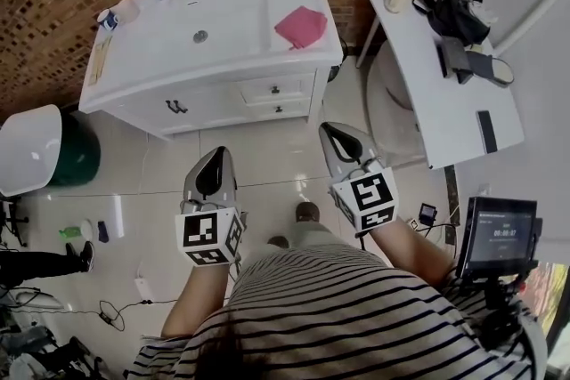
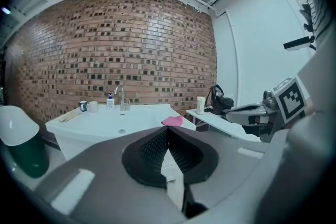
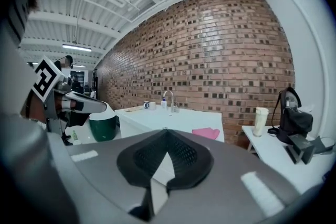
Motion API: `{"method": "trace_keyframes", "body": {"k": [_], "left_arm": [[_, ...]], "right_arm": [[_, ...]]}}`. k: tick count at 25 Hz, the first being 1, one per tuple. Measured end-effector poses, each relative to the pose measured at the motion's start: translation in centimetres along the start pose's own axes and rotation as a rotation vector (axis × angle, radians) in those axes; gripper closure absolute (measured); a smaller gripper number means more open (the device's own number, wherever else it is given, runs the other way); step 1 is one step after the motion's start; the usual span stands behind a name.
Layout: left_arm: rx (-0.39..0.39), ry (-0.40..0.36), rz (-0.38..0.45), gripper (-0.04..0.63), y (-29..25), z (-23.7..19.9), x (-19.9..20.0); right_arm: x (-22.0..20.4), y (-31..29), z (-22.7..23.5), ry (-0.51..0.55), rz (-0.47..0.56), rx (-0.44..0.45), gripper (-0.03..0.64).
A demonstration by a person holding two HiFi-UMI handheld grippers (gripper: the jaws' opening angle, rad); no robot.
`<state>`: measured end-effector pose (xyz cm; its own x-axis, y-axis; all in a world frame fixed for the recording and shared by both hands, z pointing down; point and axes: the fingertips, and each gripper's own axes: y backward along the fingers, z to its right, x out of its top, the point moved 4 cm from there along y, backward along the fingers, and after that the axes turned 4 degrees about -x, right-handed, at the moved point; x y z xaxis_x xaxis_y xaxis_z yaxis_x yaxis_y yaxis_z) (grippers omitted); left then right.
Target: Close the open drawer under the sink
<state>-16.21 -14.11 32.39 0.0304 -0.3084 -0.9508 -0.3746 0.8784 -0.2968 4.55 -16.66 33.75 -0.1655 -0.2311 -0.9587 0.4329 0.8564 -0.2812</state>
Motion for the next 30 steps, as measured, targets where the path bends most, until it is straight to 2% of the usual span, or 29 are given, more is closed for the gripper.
{"method": "trace_keyframes", "body": {"k": [8, 11, 16, 22, 26, 30], "left_arm": [[-0.043, 0.000, 0.012, 0.578, 8.3, 0.7, -2.6], [-0.067, -0.009, 0.034, 0.578, 12.9, 0.5, -3.3], [-0.101, -0.005, 0.036, 0.578, 20.1, 1.5, -6.0], [-0.149, 0.020, 0.039, 0.578, 23.5, 4.1, -7.5], [-0.148, 0.006, 0.070, 0.578, 24.4, 5.4, -6.7], [-0.114, -0.001, 0.086, 0.578, 24.6, 6.5, -5.9]], "right_arm": [[-1.2, 7.1, -7.3, -0.001, 0.000, -0.003, 0.615], [-1.2, 9.9, -11.4, -0.005, 0.007, -0.017, 0.617], [-1.9, 14.5, -18.2, -0.039, 0.007, 0.018, 0.616], [-2.2, 19.1, -20.6, -0.039, 0.019, -0.021, 0.617], [-1.6, 20.4, -20.9, -0.027, 0.043, -0.038, 0.617], [-0.9, 21.0, -20.7, -0.005, 0.066, -0.005, 0.617]]}}
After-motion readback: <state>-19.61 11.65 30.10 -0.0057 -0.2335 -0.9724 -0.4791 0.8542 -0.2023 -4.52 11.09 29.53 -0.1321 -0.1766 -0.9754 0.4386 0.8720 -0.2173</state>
